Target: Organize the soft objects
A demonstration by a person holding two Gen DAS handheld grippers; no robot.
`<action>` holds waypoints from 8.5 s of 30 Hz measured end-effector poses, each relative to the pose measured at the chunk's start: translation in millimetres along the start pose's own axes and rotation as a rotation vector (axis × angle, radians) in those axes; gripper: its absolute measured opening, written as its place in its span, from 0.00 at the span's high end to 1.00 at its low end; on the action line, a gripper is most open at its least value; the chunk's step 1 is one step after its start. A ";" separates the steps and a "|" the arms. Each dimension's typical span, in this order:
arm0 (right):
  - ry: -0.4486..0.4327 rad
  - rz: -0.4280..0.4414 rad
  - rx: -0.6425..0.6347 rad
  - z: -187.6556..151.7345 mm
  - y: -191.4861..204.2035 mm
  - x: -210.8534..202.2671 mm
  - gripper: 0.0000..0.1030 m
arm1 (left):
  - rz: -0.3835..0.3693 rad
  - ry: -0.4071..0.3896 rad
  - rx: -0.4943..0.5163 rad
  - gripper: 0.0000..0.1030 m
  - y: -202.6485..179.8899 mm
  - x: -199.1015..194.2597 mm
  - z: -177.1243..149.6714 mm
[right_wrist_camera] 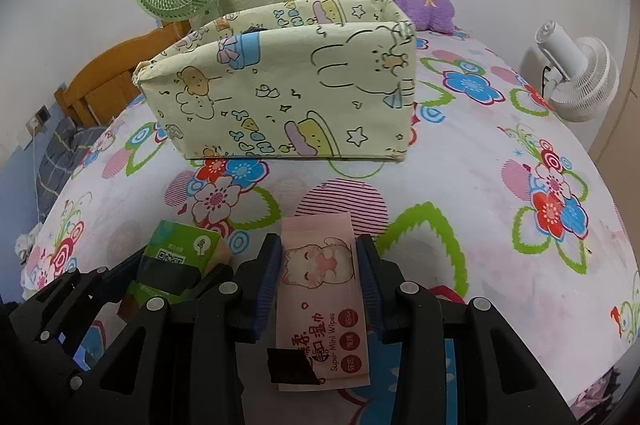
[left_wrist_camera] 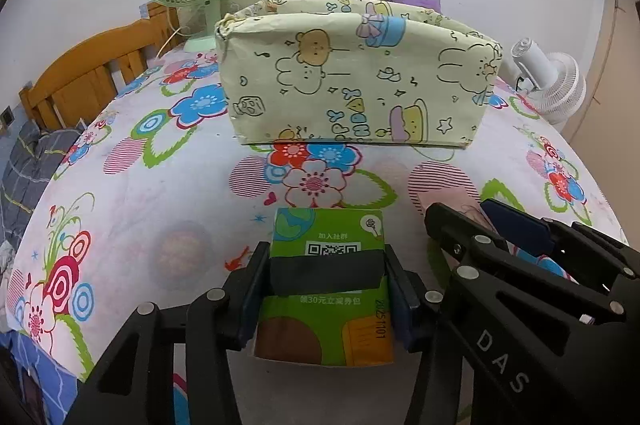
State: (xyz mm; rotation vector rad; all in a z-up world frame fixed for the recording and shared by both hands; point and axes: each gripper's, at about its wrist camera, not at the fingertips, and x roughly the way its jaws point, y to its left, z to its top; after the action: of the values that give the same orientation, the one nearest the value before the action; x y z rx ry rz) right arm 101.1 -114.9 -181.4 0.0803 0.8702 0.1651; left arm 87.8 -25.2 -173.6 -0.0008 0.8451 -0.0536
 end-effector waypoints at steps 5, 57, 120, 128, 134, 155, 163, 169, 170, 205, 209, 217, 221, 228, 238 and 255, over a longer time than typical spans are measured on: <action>-0.012 0.009 0.007 0.0 -4.8 -8.2 0.60 | -0.010 -0.018 -0.003 0.49 -7.3 -8.7 0.7; -0.290 -0.013 -0.014 85.0 12.7 -148.9 0.60 | -0.020 -0.289 0.014 0.49 -12.4 -134.1 87.8; -0.201 0.012 -0.014 196.2 -5.3 -2.1 0.60 | -0.041 -0.192 -0.036 0.48 3.3 16.9 193.5; -0.159 0.016 -0.018 196.7 -3.6 19.2 0.60 | -0.016 -0.150 -0.031 0.32 6.9 32.6 192.5; -0.126 0.030 -0.030 195.8 1.9 34.3 0.60 | -0.004 -0.120 -0.018 0.21 13.5 37.4 187.8; -0.055 0.080 -0.075 198.0 20.2 72.7 0.56 | -0.008 -0.043 -0.049 0.14 31.1 58.7 185.3; -0.073 0.083 -0.066 195.6 16.6 63.3 0.30 | -0.014 -0.051 -0.043 0.10 27.3 54.1 185.0; -0.088 0.080 -0.068 191.4 12.6 51.1 0.19 | -0.018 -0.047 -0.059 0.09 27.0 47.8 182.0; -0.092 0.078 -0.068 191.2 11.8 49.0 0.18 | -0.020 -0.045 -0.064 0.09 27.2 46.8 181.7; -0.249 0.025 -0.013 143.9 -10.4 -81.3 0.04 | -0.004 -0.212 -0.013 0.00 1.8 -68.8 144.3; -0.267 0.014 -0.013 137.3 -10.2 -95.2 0.04 | 0.003 -0.224 -0.019 0.00 5.0 -81.8 138.9; -0.312 -0.019 -0.009 121.3 -12.5 -129.7 0.04 | 0.023 -0.271 -0.017 0.00 9.4 -115.2 123.5; -0.331 -0.041 -0.008 111.4 -14.5 -146.1 0.04 | 0.036 -0.287 -0.015 0.00 11.3 -128.5 116.2; -0.370 -0.075 -0.023 95.0 -13.6 -175.8 0.03 | 0.050 -0.311 -0.009 0.00 12.9 -149.6 101.5; -0.414 -0.085 -0.004 74.7 -15.2 -205.1 0.01 | 0.069 -0.363 0.015 0.00 12.2 -179.0 83.7; -0.447 -0.122 0.018 65.9 -9.5 -218.3 0.00 | 0.074 -0.393 0.007 0.00 28.9 -194.8 87.5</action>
State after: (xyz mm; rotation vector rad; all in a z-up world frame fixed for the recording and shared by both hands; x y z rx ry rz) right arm 14.4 -163.1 24.2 0.0773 0.4284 0.0219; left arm 25.6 11.1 29.5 0.0262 0.4518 0.0137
